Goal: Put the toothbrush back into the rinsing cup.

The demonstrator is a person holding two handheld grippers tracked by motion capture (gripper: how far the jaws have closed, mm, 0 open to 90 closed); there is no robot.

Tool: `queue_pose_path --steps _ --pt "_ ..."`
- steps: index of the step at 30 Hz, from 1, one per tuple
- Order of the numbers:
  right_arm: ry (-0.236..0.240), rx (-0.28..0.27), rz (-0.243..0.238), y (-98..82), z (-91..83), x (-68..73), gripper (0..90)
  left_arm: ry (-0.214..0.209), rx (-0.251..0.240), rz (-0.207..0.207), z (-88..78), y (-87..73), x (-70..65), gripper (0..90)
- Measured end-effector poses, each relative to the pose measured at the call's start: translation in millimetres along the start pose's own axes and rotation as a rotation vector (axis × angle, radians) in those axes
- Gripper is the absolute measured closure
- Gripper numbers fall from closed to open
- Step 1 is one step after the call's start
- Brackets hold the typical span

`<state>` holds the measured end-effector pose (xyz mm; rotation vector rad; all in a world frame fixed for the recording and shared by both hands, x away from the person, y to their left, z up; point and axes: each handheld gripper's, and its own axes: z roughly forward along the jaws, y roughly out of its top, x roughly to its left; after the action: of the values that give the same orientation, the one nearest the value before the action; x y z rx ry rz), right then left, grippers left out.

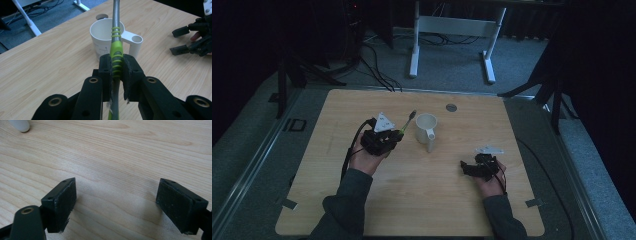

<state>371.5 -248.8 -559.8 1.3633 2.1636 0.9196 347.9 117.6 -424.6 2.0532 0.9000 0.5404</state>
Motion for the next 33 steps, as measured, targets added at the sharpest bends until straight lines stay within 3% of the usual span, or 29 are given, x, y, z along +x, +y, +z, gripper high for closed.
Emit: queue_pose_path --steps 11,33 --pt "0.000 0.000 0.000 0.0 0.0 0.0 16.3 0.024 -0.026 -0.018 -2.3 0.3 2.1 78.8" --pt "-0.001 -0.001 0.001 0.0 0.1 0.1 16.3 0.009 -0.098 -0.084 -5.0 1.5 8.3 78.7"
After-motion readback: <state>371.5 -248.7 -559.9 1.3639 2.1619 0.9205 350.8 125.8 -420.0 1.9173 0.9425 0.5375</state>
